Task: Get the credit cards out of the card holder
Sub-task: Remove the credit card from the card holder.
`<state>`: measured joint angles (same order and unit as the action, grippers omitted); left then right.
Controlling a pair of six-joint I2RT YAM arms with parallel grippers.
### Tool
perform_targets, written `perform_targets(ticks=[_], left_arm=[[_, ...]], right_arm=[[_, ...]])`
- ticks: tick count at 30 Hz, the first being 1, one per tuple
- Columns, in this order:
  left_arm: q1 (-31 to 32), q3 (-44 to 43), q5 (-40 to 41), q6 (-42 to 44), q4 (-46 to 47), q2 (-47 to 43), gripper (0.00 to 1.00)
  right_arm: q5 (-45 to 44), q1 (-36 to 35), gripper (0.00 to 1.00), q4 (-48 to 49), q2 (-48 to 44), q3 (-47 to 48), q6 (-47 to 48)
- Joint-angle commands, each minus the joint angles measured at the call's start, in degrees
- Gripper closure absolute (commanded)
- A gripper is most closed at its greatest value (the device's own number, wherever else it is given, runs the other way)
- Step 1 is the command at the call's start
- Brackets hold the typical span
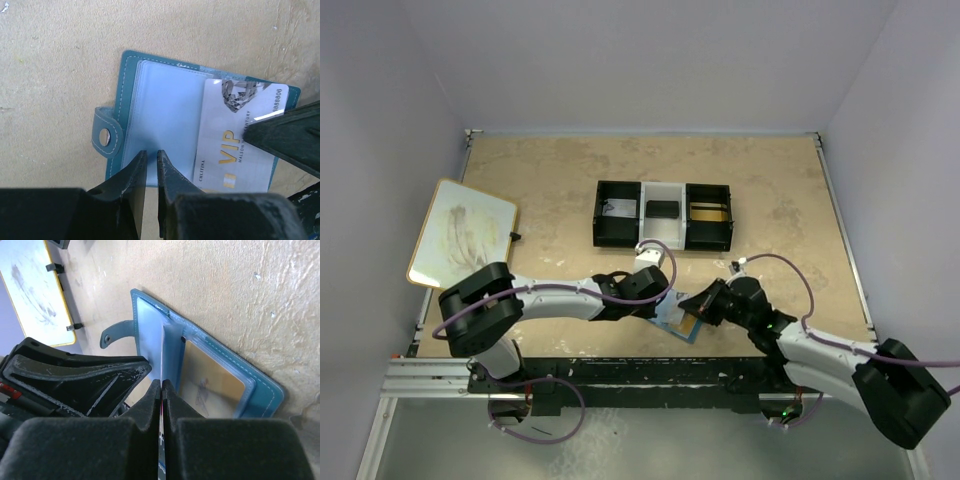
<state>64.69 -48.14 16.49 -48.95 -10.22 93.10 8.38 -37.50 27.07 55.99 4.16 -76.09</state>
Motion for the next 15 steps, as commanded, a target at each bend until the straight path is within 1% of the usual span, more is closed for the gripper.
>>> perform_targets(ticks=[1, 6, 15], left_arm=[[0.18, -0.34, -0.55, 0.15, -1.68, -1.94, 0.89], [0.18, 1.83, -1.02, -0.99, 0.76, -4.55, 0.87], [0.13, 0.87, 3.37, 1.17, -2.47, -10.53, 0.85]], right_arm=[[-2.50, -0.03, 1.00, -5.95, -4.37, 0.33, 0.21], [-2.35, -0.06, 1.00, -8.06, -6.72, 1.59, 0.94], [-6.13, -0.11, 1.00, -12.72, -10.77, 4.10, 2.50]])
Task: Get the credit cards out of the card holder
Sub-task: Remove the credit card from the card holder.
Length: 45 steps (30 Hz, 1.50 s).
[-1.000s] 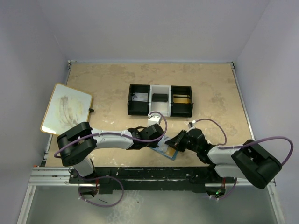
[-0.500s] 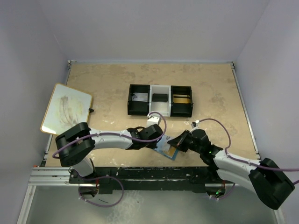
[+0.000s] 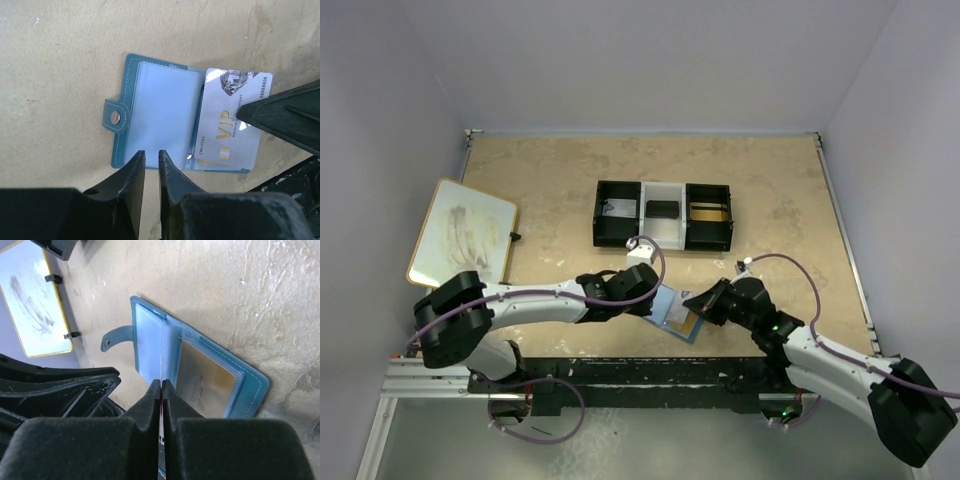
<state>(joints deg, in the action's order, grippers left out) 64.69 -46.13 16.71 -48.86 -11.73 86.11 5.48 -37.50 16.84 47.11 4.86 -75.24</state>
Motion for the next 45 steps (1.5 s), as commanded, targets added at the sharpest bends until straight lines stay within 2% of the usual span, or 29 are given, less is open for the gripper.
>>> perform_targets(ticks=[1, 7, 10, 13, 16, 21, 29, 33, 37, 45], left_arm=[[0.17, -1.32, 3.92, 1.32, -1.62, -4.02, 0.85], [-1.00, -1.98, 8.55, 2.49, -5.58, -8.26, 0.79], [-2.92, -2.56, 10.61, 3.24, -9.05, -10.76, 0.68], [-5.43, -3.22, 12.30, 4.67, -12.28, -13.95, 0.52], [-11.04, -3.95, 12.90, 6.33, -16.30, -17.36, 0.37], [-23.61, -5.51, 10.00, 11.44, -20.33, -23.57, 0.24], [-44.01, -8.09, 7.14, 19.53, -25.25, -25.09, 0.23], [-44.75, -5.16, 10.71, 20.78, -23.14, -27.50, 0.23], [-44.74, -1.62, 8.65, 21.00, -20.67, -29.81, 0.22], [-44.82, -2.37, 13.15, 20.24, -21.46, -29.30, 0.22]], right_arm=[[-3.74, -0.07, 1.00, -3.15, -2.26, 3.73, 1.71], [-6.02, -0.04, 1.00, -6.83, -4.62, 5.35, 2.76], [-7.24, -0.06, 1.00, -6.82, -6.04, 6.14, 4.01], [-11.09, -0.04, 1.00, -5.73, -7.72, 7.42, 7.38], [-11.54, -0.14, 1.00, -3.06, -8.86, 9.59, 13.85], [-11.62, -0.15, 1.00, -0.11, -7.94, 14.85, 25.29], [-8.63, -0.23, 1.00, 4.22, 3.97, 26.50, 43.16], [-8.14, -0.58, 1.00, 4.86, 12.02, 33.90, 52.63], [-5.84, -1.45, 1.00, 5.46, 20.01, 40.59, 62.06], [-5.93, -4.83, 1.00, 5.82, 34.80, 54.74, 72.44]])
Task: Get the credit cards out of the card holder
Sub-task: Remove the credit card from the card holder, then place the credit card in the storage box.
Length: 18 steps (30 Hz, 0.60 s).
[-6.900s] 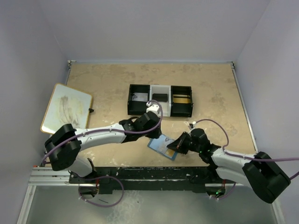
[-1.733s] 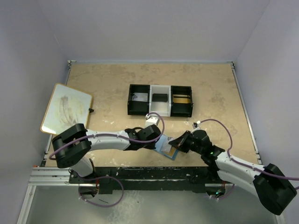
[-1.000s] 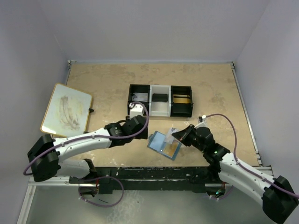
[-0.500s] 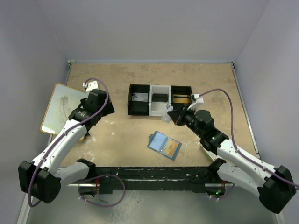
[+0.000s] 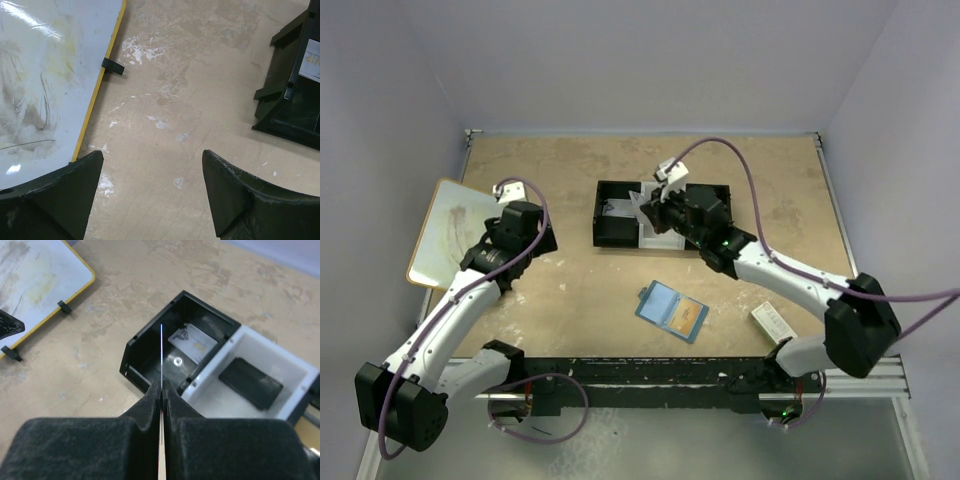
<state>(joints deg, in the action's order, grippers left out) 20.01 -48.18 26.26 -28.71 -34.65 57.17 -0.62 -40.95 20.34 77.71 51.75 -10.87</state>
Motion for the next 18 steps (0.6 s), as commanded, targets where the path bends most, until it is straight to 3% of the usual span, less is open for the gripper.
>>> perform_targets(ticks=[1, 10, 18], left_arm=[[-0.21, -0.33, 4.42, -0.23, 1.30, -0.44, 0.22], [-0.43, -0.33, 8.71, -0.58, 1.32, -1.84, 0.22], [-0.41, -0.02, 9.85, -0.82, 1.52, -3.69, 0.21]], right_arm=[[-0.41, -1.49, 1.00, 1.81, 5.86, 9.44, 8.47], [-3.13, -1.83, 1.00, -0.72, 20.33, 21.32, 12.76], [-2.94, -2.59, 1.00, -9.78, 32.15, 34.07, 20.96]])
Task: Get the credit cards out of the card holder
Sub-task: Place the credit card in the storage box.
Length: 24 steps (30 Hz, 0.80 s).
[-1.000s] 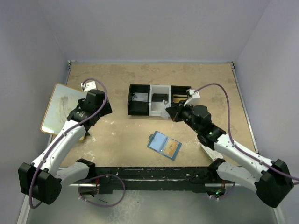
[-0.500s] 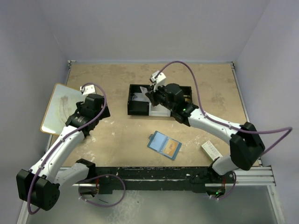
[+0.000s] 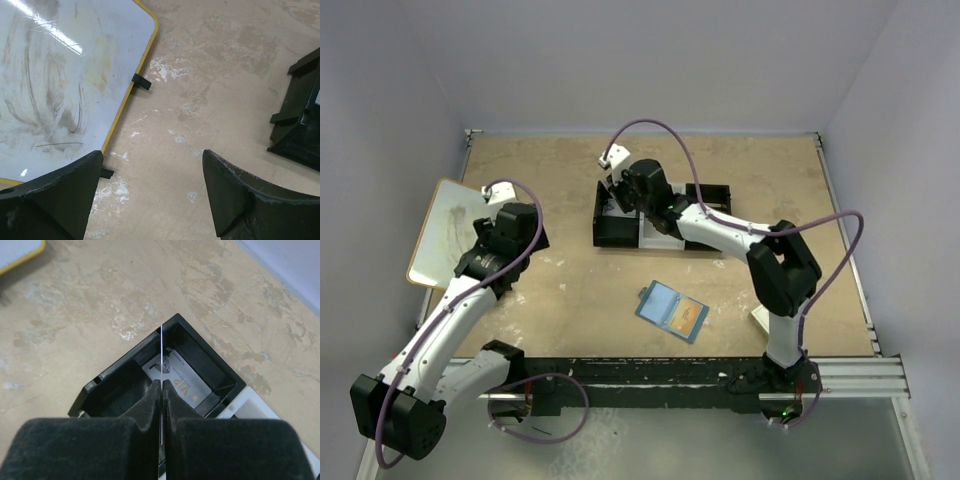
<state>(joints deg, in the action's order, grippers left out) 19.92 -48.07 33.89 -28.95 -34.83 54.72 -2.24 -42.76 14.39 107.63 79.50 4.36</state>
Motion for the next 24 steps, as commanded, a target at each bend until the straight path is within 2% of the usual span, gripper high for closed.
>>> perform_targets(ticks=[1, 6, 16, 24], left_arm=[[-0.37, -0.17, 2.42, -0.61, 1.62, -1.23, 0.21], [-0.33, -0.22, 2.83, -0.76, 1.38, -1.51, 0.21], [-0.32, -0.22, 2.40, -0.71, 1.55, -1.99, 0.21], [-0.32, -0.09, 3.15, -0.80, 1.62, -3.25, 0.21]], right_arm=[[-2.25, -0.89, 1.00, -4.44, 3.24, 7.25, 6.59], [-5.99, -1.18, 1.00, -7.65, 6.93, 10.83, 10.86], [-5.84, -1.36, 1.00, -7.62, 10.18, 11.30, 24.48], [-7.73, -1.41, 1.00, -8.13, 13.94, 13.93, 31.69]])
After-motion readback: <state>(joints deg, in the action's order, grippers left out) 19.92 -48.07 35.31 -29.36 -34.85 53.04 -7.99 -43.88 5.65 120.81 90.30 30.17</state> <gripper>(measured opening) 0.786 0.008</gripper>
